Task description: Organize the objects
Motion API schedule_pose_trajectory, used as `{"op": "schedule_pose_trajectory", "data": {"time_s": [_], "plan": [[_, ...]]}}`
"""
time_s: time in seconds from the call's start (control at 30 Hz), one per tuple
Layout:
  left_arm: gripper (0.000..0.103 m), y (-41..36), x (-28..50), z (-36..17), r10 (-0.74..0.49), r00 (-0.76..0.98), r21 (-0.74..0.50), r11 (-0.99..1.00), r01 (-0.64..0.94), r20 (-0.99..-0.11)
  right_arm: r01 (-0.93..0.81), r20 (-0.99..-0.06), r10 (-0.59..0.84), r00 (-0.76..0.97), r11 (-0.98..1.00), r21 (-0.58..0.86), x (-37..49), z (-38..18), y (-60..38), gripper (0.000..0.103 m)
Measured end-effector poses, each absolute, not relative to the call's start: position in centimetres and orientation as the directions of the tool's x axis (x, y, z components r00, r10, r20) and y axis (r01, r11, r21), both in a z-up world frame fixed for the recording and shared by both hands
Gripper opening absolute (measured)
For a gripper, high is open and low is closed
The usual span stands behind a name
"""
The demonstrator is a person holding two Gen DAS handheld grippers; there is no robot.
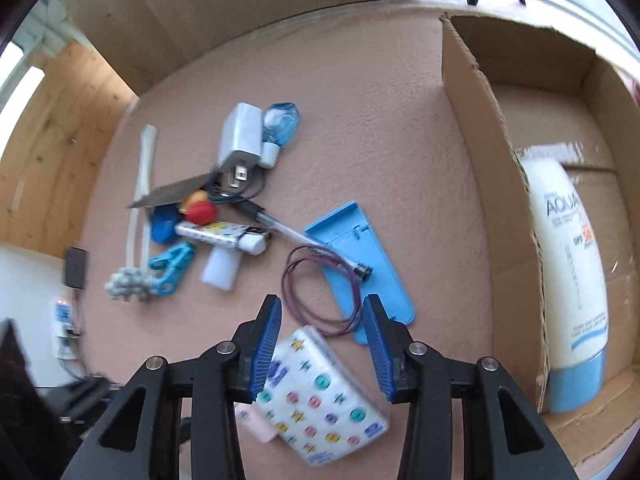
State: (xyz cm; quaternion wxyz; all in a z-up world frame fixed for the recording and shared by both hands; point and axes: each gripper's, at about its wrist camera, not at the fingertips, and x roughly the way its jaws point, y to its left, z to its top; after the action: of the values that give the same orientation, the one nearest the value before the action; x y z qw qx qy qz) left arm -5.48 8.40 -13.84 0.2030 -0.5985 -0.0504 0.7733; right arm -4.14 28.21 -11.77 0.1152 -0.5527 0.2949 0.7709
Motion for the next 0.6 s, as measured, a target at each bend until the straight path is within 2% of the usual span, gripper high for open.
{"op": "schedule_pose_trajectory", "data": {"time_s": [0.23,0.47,0.6], "plan": [[0.044,10.1,-5.2,-13.2,0.435,-0.193,-0.375,-0.883,-0.283,-0.879,-0.508,-0.915,-0.206,-0.346,-0.779,0.367,-2.1,-11.7,27.8,0.039],[0.044,14.0,-5.4,-13.1,0.44,-0.173,-0.353,-0.856,-0.378,-0.881,-0.514,-0.913,-0.23,-0.338,-0.767,0.384,-0.9,-11.9,26.9,0.039],[0.044,14.4,-5.3,-13.4,0.439,-0.162,-0.353,-0.852,-0.385,-0.884,-0.52,-0.89,-0.3,-0.344,-0.729,0.446,-0.3,-12.4,26.7,0.039]]}}
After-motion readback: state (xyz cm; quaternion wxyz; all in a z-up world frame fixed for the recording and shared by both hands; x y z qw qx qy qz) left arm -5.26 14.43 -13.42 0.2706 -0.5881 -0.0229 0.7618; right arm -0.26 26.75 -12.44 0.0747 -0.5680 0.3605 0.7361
